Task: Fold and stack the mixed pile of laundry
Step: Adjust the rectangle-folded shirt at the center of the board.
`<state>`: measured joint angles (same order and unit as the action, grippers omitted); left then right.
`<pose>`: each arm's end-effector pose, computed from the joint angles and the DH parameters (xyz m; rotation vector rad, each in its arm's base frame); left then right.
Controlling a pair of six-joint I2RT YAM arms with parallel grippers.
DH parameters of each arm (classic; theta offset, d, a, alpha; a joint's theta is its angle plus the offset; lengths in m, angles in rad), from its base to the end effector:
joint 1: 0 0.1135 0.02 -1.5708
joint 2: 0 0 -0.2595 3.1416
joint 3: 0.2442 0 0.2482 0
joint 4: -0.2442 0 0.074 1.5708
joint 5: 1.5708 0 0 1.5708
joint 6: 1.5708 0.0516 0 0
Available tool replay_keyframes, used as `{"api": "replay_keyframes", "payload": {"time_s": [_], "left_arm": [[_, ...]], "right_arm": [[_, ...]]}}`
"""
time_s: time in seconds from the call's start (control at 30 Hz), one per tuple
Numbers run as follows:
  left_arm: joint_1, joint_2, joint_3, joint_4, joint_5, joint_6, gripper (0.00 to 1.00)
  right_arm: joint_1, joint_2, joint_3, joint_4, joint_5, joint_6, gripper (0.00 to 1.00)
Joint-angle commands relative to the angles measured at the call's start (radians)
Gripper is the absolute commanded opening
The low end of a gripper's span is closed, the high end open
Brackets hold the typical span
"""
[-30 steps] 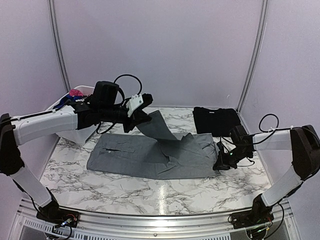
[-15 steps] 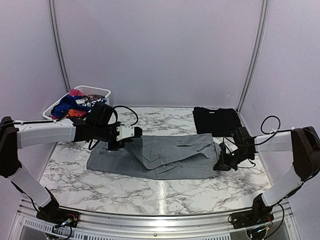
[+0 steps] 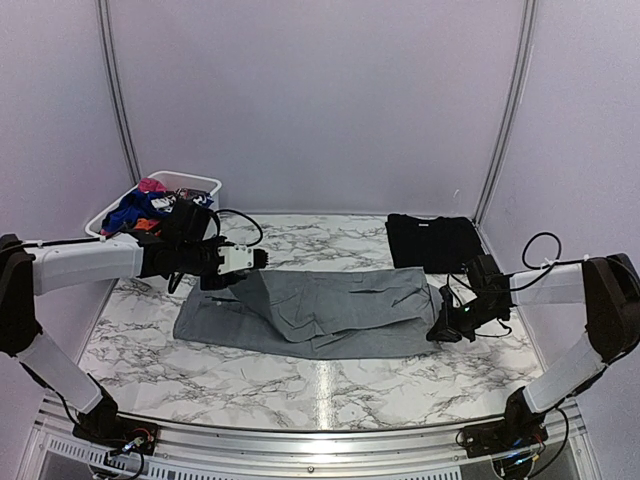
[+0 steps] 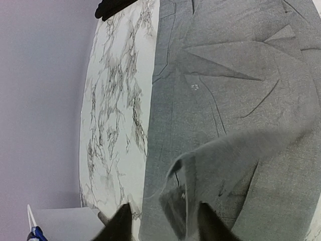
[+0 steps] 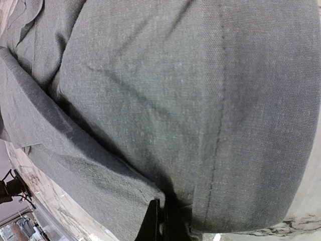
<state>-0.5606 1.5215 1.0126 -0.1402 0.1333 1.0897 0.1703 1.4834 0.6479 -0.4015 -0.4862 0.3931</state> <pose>0.2898 -0.1900 0.2321 1.6777 1.4493 0.1449 0.2350 0.0649 0.1206 0.1984 2.8433 0.8118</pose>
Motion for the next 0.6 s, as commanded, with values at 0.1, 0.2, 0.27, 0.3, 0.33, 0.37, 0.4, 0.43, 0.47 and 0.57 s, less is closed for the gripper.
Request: {"api": "replay_keyframes", "payload": {"time_s": [0.1, 0.2, 0.27, 0.3, 0.33, 0.37, 0.4, 0.43, 0.47, 0.57], "left_arm": [[0.013, -0.072, -0.013, 0.059, -0.045, -0.140, 0.91], [0.013, -0.130, -0.029, 0.128, -0.071, -0.305, 0.99], [0.013, -0.160, -0.024, 0.166, -0.102, -0.442, 0.99], [0.013, -0.174, -0.018, 0.165, -0.104, -0.510, 0.99], [0.013, -0.188, -0.015, 0.163, -0.105, -0.582, 0.99], [0.013, -0.200, -0.013, 0.166, -0.108, -0.656, 0.99], [0.013, -0.208, -0.009, 0.170, -0.103, -0.733, 0.99], [0.013, -0.210, -0.001, 0.171, -0.086, -0.800, 0.99], [0.012, -0.203, 0.017, 0.157, -0.074, -0.877, 0.99], [0.005, -0.131, 0.120, 0.017, -0.024, -1.055, 0.99]], "right_arm": [[-0.015, -0.002, -0.001, -0.071, 0.050, -0.010, 0.02], [-0.016, -0.026, 0.025, -0.088, 0.046, -0.022, 0.15], [-0.016, -0.056, 0.055, -0.106, 0.049, -0.039, 0.21], [-0.015, -0.074, 0.070, -0.118, 0.060, -0.046, 0.23], [-0.016, -0.092, 0.090, -0.129, 0.069, -0.057, 0.25], [-0.016, -0.111, 0.111, -0.137, 0.076, -0.076, 0.26], [-0.016, -0.126, 0.134, -0.145, 0.086, -0.090, 0.27], [-0.016, -0.141, 0.164, -0.147, 0.092, -0.104, 0.30], [-0.015, -0.150, 0.185, -0.140, 0.086, -0.126, 0.31], [-0.014, -0.131, 0.241, -0.094, 0.013, -0.150, 0.32]]}}
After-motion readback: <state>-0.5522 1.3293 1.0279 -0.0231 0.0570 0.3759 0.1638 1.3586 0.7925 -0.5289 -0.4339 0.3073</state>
